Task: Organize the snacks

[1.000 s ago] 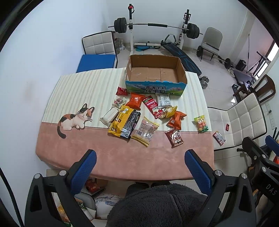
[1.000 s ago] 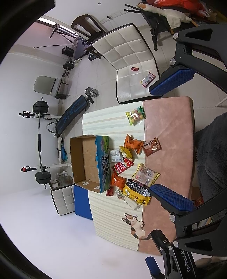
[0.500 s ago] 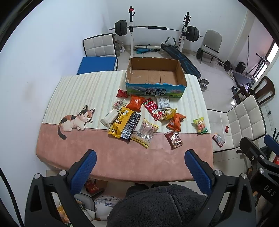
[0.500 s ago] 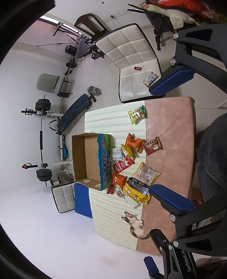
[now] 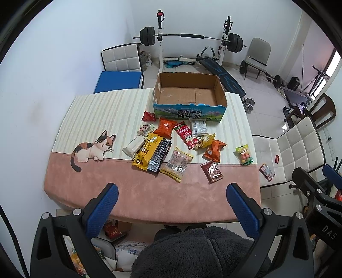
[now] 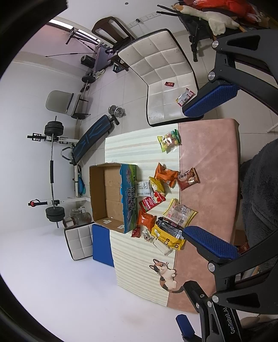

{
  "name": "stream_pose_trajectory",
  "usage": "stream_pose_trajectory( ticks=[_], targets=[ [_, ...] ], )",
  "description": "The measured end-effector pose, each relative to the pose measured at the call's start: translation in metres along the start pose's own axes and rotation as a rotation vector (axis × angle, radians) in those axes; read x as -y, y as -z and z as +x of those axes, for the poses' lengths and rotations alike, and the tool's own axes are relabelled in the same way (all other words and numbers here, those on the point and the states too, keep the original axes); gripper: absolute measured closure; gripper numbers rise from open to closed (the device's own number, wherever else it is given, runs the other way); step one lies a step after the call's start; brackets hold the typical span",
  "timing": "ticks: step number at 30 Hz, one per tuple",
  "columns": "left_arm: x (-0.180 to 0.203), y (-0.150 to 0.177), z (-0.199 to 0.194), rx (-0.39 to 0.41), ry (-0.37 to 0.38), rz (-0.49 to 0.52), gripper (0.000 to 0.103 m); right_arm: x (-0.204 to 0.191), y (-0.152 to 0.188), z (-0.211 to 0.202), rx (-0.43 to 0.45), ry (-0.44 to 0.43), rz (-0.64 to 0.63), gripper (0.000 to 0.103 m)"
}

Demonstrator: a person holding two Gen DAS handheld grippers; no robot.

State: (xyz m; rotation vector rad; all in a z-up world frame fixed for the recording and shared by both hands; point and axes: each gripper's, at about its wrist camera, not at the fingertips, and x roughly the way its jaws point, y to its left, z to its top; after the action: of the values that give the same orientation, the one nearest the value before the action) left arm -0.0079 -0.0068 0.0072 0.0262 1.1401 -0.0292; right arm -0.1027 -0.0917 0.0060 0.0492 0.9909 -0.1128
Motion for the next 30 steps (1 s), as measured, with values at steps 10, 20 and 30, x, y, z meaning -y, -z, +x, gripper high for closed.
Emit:
stream_pose_trajectory(
  ticks=[10,20,30],
  targets=[
    [0.001,0.0,-0.001,0.0,0.001,0.0,0.0,-0.001,0.001,-0.001,-0.005,-0.003,0.003,0.0],
    [0.0,0.0,-0.001,0.001,0.002,0.002,0.0,-0.001,0.0,-0.002,-0.006,-0.005,0.004,0.0],
    [-0.011,-0.008,0.041,-0.027,-0.034,-0.041,0.0,0.015,-0.006,0.052,-0.086,-0.047,0.092,0.0]
  ],
)
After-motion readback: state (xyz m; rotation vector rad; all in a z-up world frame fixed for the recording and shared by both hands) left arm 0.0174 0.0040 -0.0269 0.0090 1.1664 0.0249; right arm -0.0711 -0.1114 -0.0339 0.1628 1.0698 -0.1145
